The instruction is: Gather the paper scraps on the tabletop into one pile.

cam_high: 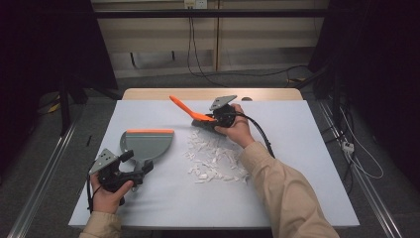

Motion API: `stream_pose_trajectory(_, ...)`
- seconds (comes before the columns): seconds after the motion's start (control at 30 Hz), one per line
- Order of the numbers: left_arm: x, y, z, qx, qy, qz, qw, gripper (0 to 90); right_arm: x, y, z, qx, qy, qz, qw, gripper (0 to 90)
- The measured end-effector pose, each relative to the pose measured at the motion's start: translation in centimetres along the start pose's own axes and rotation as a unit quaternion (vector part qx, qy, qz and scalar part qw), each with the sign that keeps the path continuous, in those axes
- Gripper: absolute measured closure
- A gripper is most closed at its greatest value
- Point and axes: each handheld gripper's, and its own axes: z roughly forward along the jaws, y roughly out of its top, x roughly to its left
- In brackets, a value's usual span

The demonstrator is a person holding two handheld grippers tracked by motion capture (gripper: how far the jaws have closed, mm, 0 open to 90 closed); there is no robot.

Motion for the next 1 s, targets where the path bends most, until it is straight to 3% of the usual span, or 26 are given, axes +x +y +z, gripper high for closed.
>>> stream_pose_trajectory(0.27,-0.2,-0.1,-0.1,0.000,0.001,0.000,1.0000,6.1,2.5,-0.6,-2.1,0.011,0.060,-0.033,0.9976,71.2)
stream_pose_trajectory(0.43,-0.4,0.0,-0.1,0.001,-0.001,0.004,1.0000,6.1,3.5,-0.9,-4.7,-0.005,0.087,-0.033,0.9956,71.1)
stream_pose_trajectory(0.57,-0.5,0.0,-0.1,0.001,-0.002,0.005,1.0000,6.1,3.2,-0.8,-6.3,-0.029,0.068,-0.025,0.9970,71.1)
stream_pose_trajectory(0.67,-0.5,0.0,0.0,0.001,-0.004,0.005,1.0000,6.1,2.4,-0.8,-6.5,-0.041,0.049,-0.010,0.9979,71.1)
stream_pose_trajectory(1.0,-0.3,-0.1,0.1,0.004,-0.001,0.005,1.0000,6.1,1.1,-0.7,-2.6,-0.045,0.013,0.014,0.9988,71.2)
